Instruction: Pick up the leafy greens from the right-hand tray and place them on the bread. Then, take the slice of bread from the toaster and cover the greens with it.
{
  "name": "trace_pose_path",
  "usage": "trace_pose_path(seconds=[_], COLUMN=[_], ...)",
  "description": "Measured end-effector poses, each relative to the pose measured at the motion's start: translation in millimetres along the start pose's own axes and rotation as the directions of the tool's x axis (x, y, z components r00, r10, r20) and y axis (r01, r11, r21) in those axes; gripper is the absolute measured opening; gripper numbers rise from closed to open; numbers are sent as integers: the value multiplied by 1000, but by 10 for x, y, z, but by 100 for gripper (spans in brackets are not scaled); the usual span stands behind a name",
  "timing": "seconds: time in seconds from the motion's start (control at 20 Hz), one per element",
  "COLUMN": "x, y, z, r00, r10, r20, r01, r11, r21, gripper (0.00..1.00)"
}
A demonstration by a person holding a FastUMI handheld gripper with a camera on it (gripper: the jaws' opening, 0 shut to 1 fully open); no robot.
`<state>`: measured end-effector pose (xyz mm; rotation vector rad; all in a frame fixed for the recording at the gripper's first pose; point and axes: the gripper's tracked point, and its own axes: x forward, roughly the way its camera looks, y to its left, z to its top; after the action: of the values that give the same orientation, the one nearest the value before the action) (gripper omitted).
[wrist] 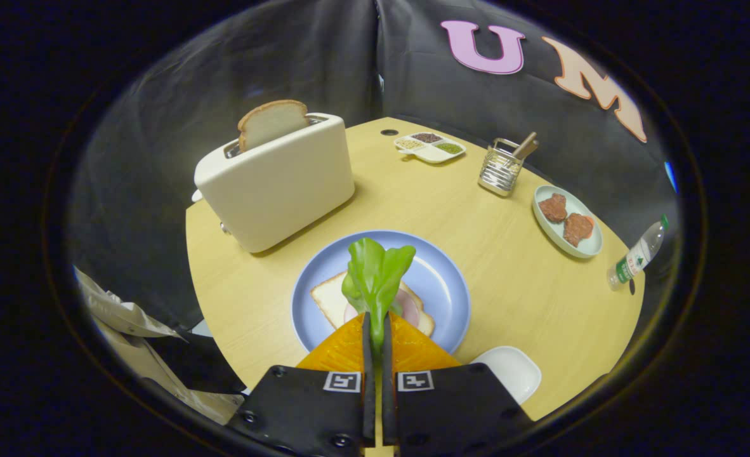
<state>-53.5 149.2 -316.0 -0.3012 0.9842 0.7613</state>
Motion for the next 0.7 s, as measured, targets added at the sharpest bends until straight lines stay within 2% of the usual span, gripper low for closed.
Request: trace_pose_path(seconds=[0.55,0.7], x=[336,384], y=[267,254], z=[76,101], r00=[996,996], r10=[82,85], r20=[-31,-40], r01=[-80,-83], r11=[996,995], r21=[47,49], gripper=[7,19])
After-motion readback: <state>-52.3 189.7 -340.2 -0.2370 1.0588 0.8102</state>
